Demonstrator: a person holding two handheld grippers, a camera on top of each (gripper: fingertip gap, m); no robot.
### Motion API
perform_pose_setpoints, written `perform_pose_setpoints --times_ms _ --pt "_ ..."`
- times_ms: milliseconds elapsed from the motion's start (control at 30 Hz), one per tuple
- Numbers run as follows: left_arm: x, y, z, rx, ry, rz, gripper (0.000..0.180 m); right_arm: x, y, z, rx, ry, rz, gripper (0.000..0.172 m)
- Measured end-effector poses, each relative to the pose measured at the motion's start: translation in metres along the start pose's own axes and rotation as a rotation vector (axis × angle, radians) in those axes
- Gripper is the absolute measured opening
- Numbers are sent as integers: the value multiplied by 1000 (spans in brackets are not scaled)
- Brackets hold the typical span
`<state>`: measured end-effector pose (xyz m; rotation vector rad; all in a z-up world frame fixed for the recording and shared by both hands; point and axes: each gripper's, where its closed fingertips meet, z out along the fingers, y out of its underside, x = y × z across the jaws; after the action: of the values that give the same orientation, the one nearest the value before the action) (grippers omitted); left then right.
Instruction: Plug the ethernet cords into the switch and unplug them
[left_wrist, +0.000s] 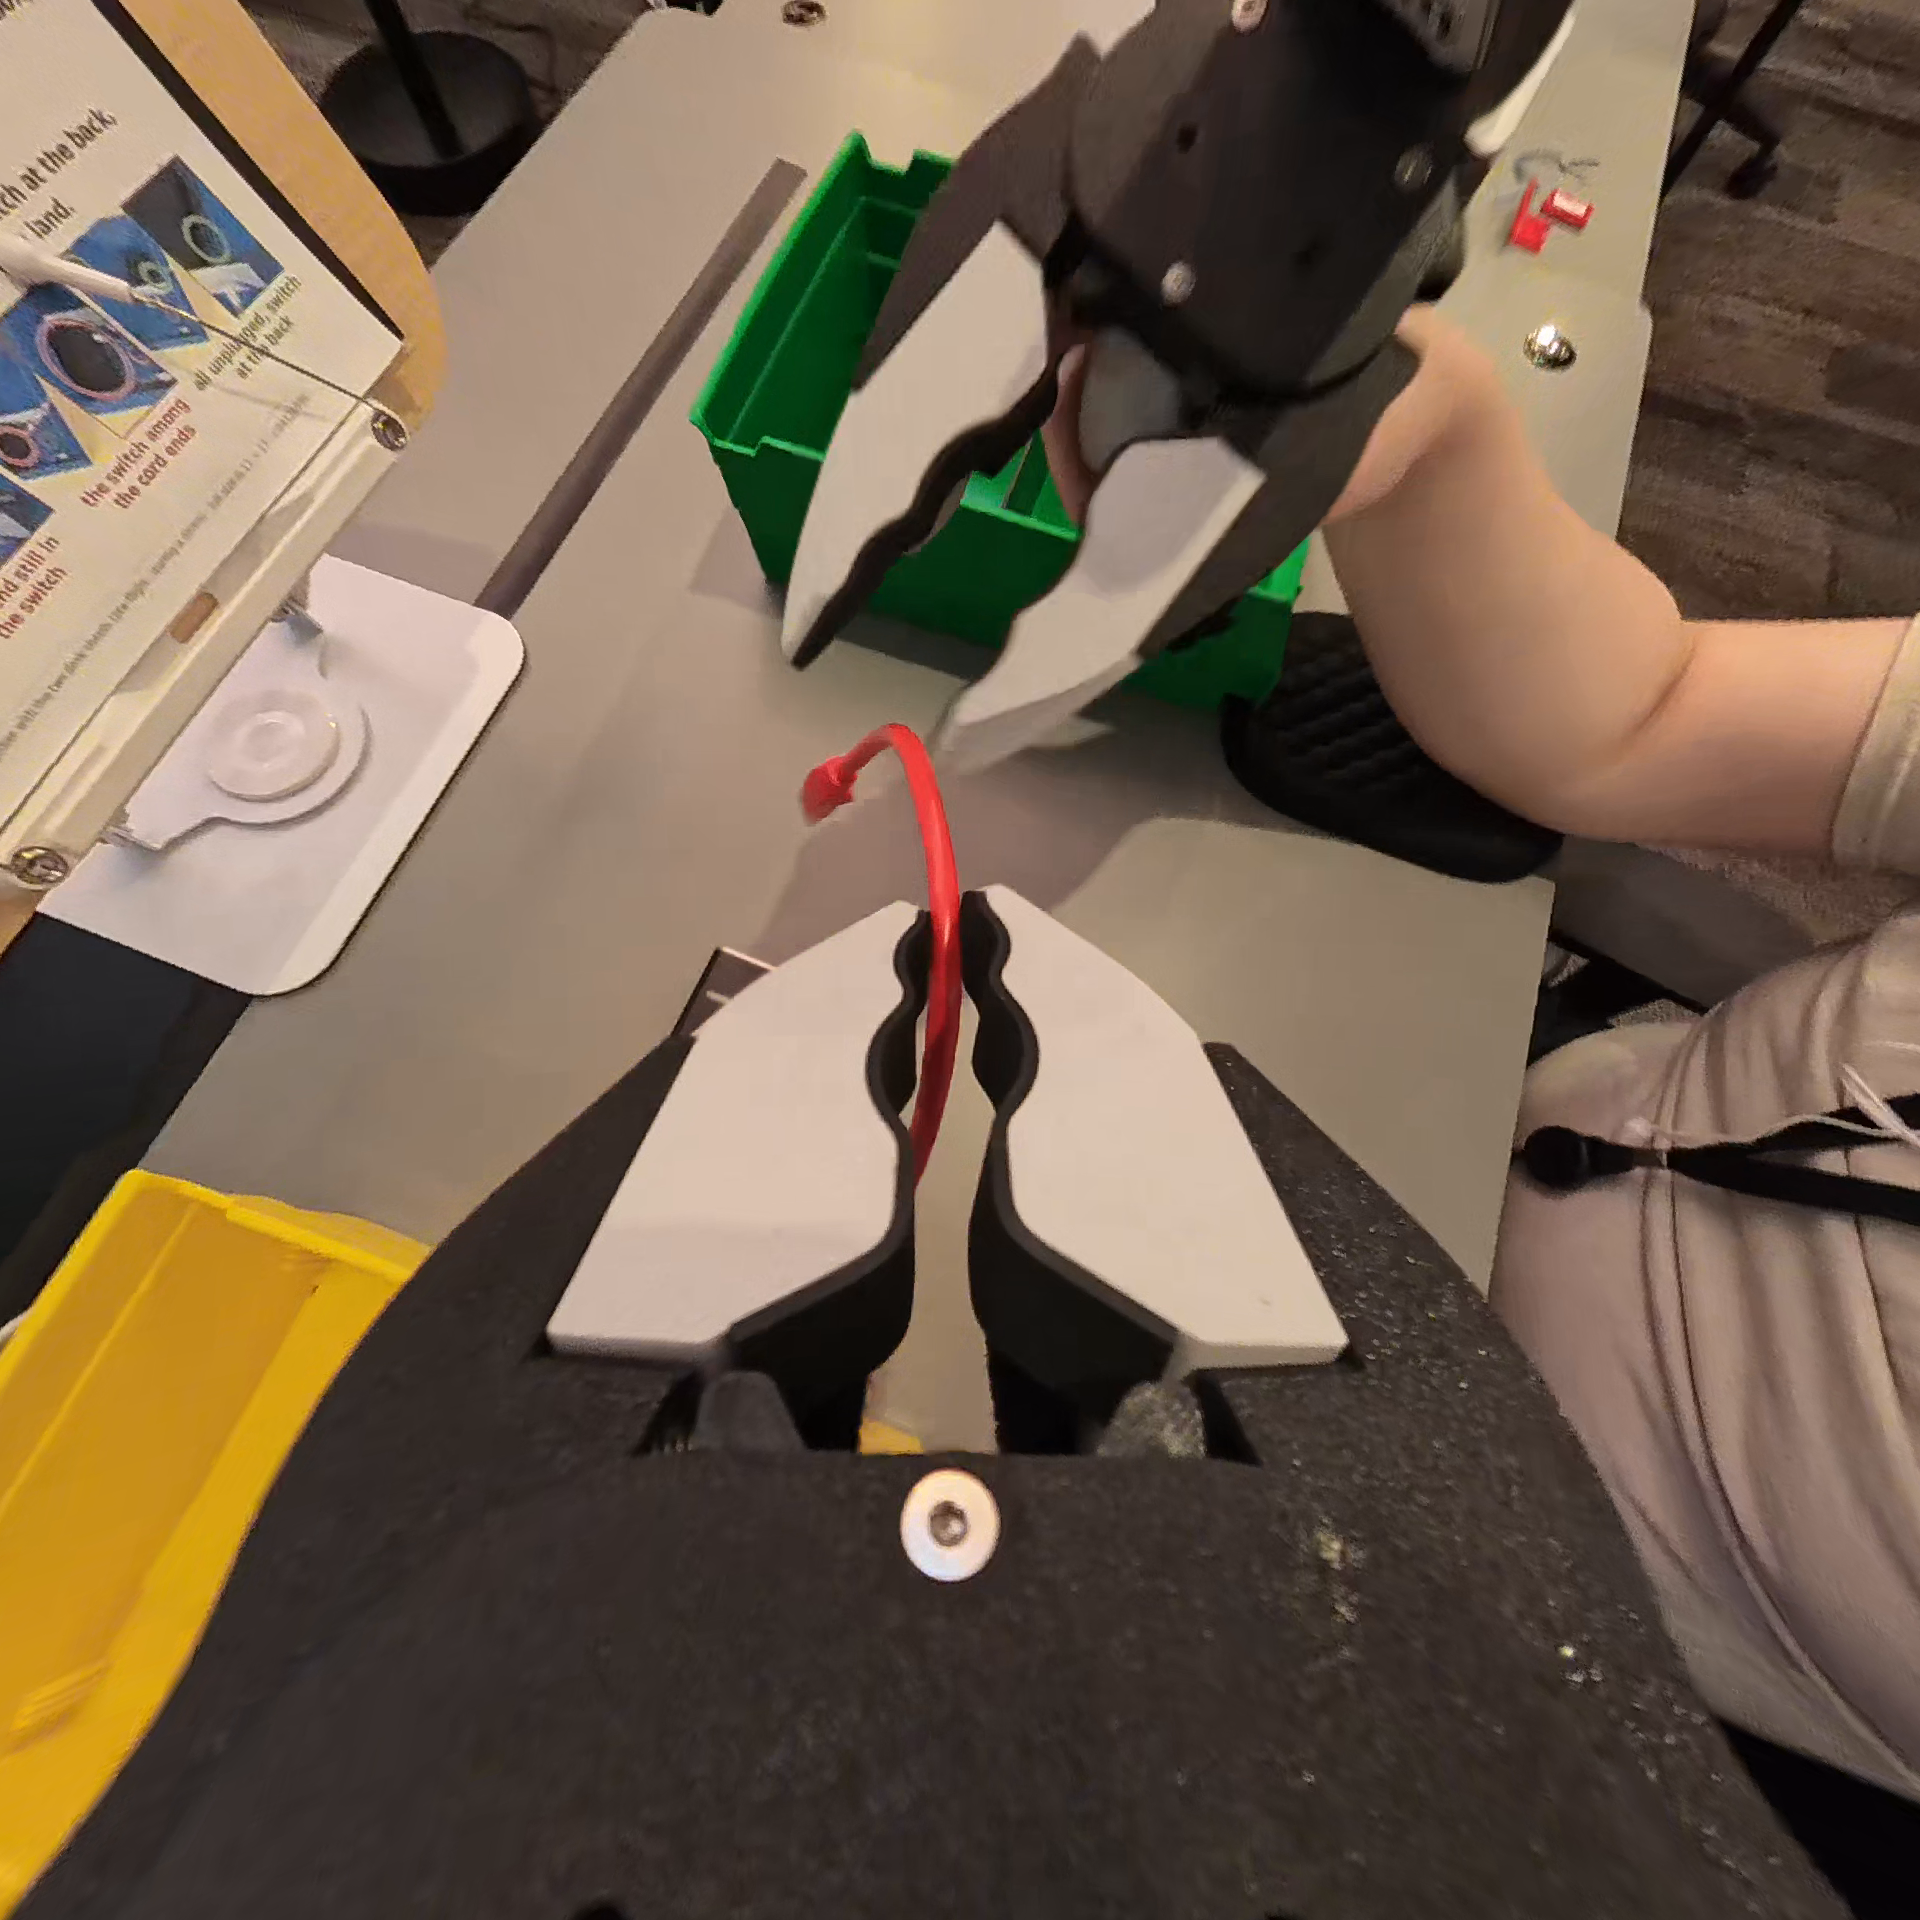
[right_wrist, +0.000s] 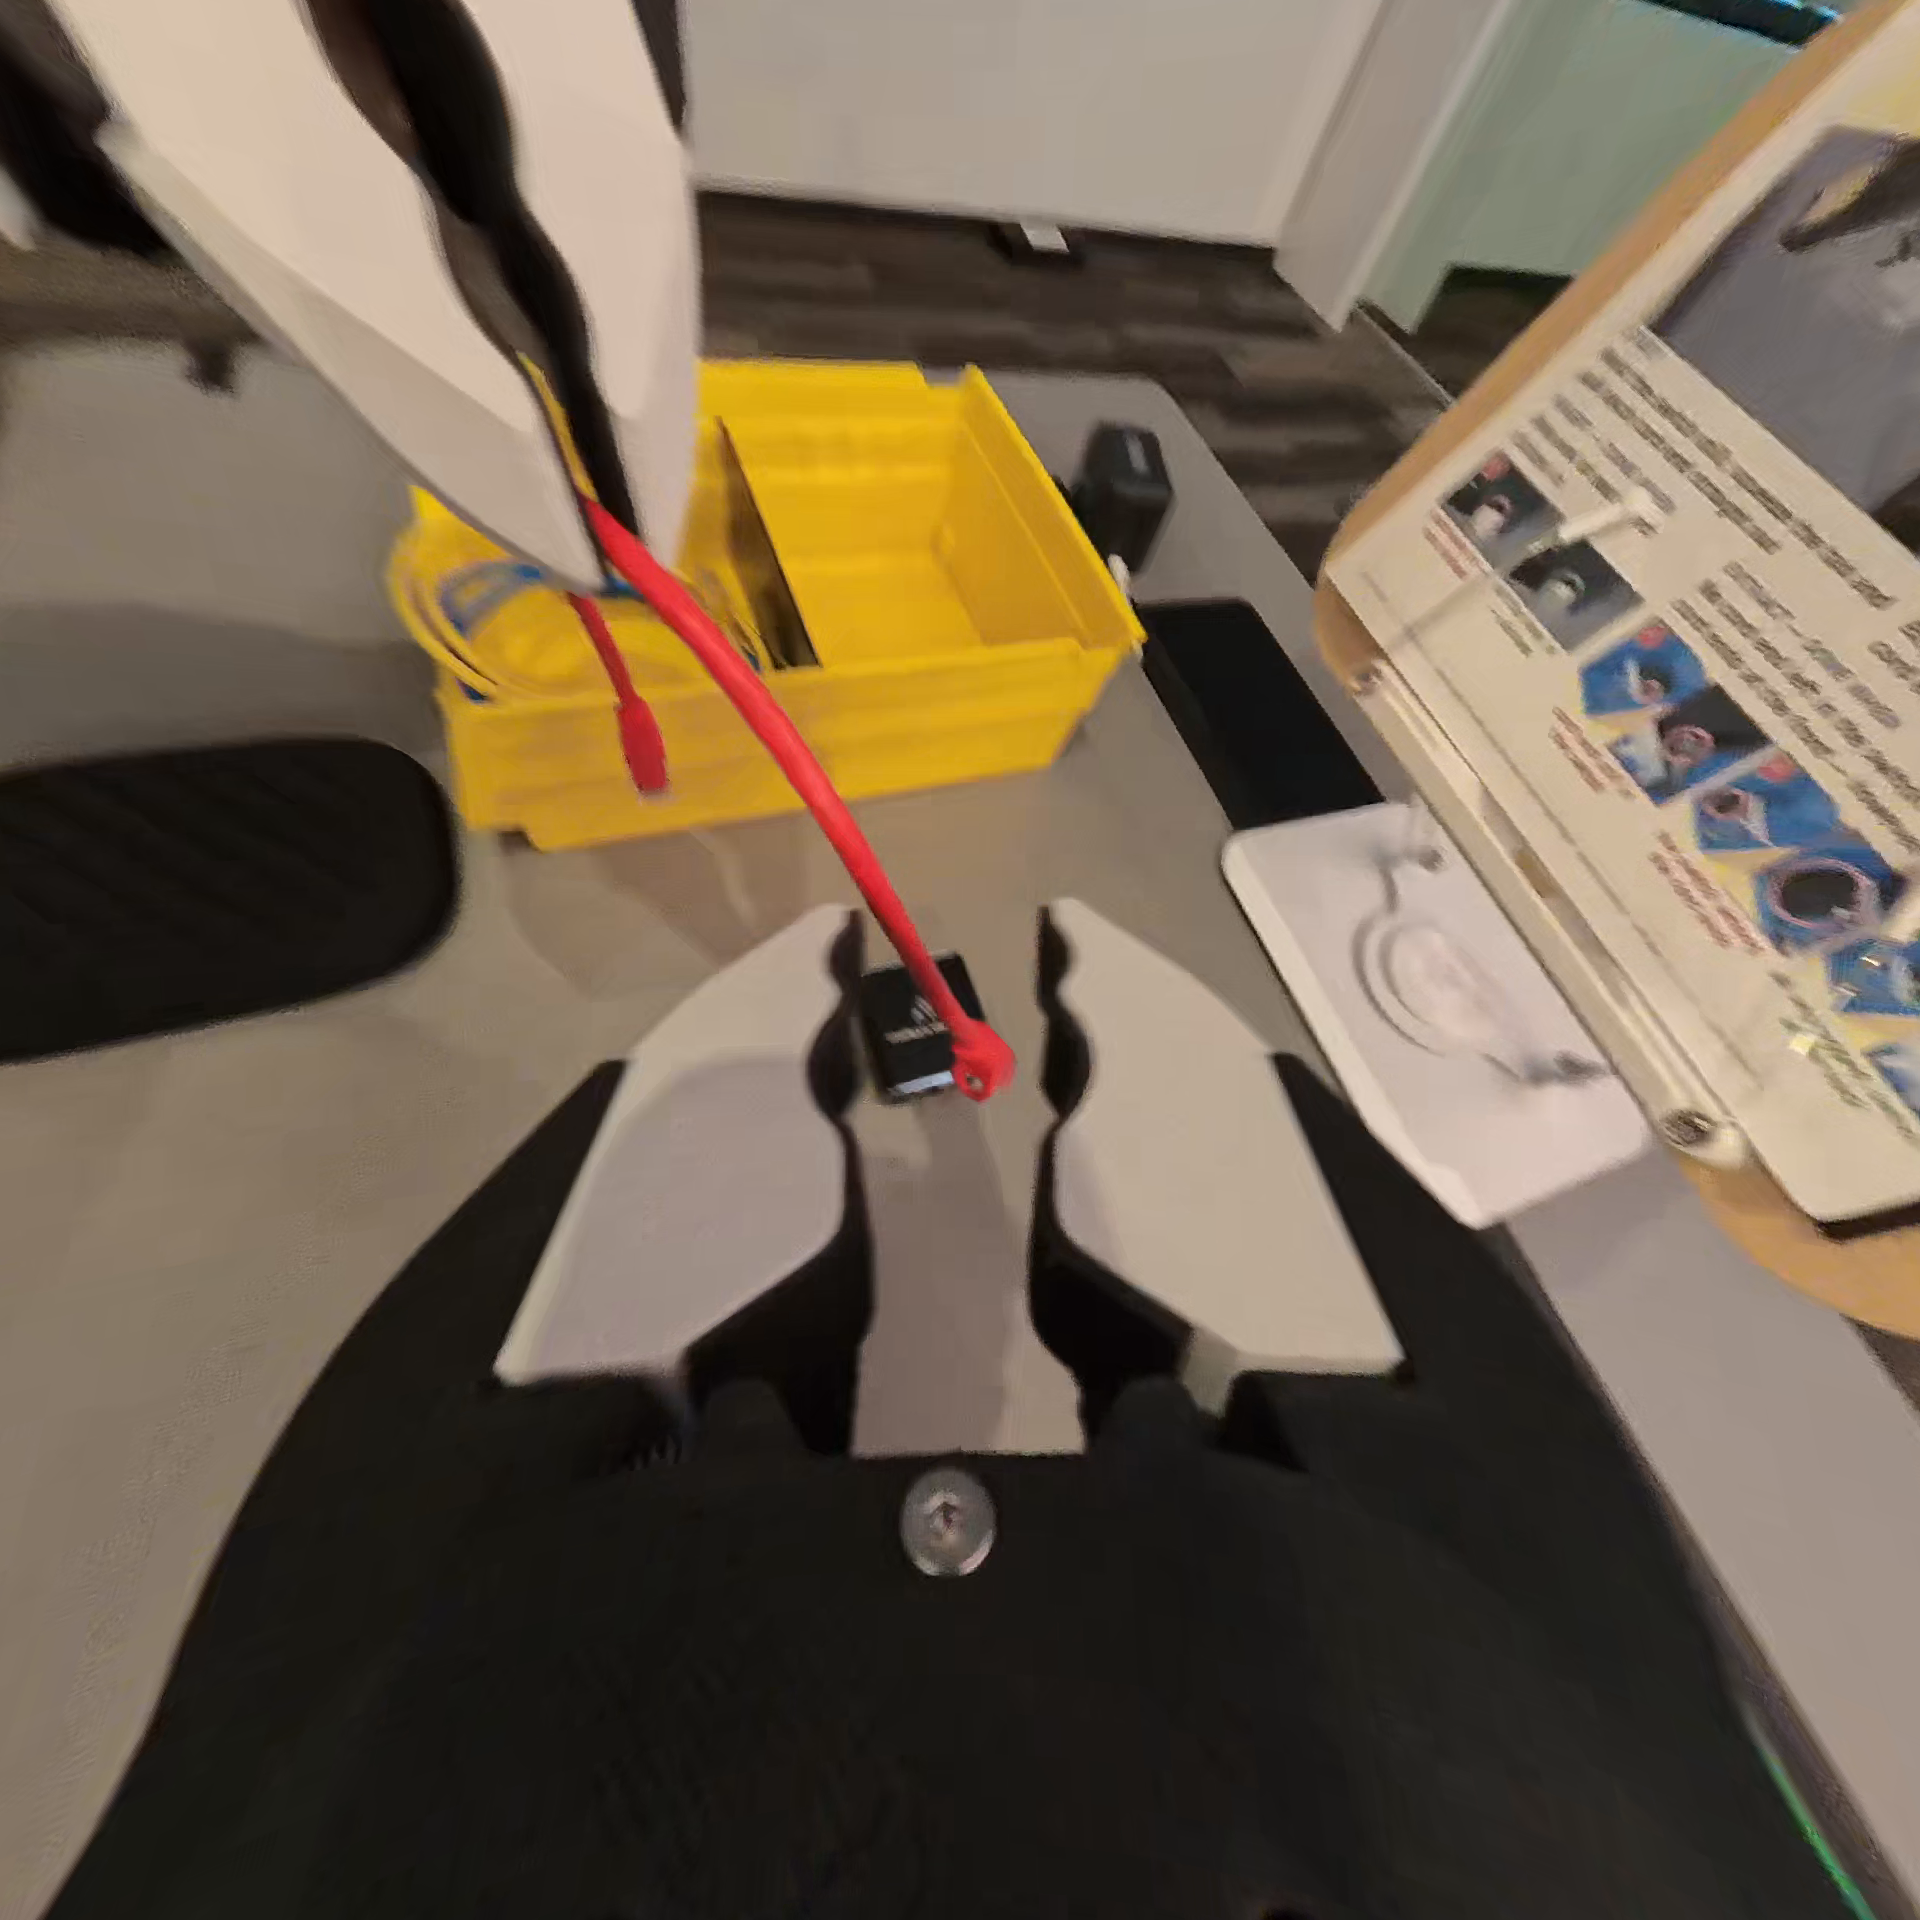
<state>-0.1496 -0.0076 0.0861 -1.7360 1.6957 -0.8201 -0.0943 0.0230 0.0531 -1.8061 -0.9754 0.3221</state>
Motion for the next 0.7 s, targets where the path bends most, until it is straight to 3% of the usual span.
perform_pose_setpoints --times_ms 33,167,233,300,433,500,567,633,700 --pt "1 0 2 14 -2 -17 5 0 4 1 -21 6 -35 10" --pt "8 10 15 70 -5 -38 6 6 7 1 -38 62 -130 9" --pt "21 26 29 29 59 -58 8 -1 8 -1 -39 43 -244 9" --pt "28 42 46 -36 93 -97 27 -3 12 0 -65 61 -320 8" --pt "37 50 73 -65 182 -150 36 -2 19 4 -126 89 -348 8" --pt "38 45 78 -39 225 -200 30 -1 20 5 -133 109 -381 8" --pt "33 42 79 -16 222 -205 5 -1 19 5 -123 121 -404 8" --pt "26 38 78 32 193 -212 1 6 13 5 -85 165 -385 11" --pt "18 34 74 89 147 -230 0 18 1 1 -22 225 -303 35"
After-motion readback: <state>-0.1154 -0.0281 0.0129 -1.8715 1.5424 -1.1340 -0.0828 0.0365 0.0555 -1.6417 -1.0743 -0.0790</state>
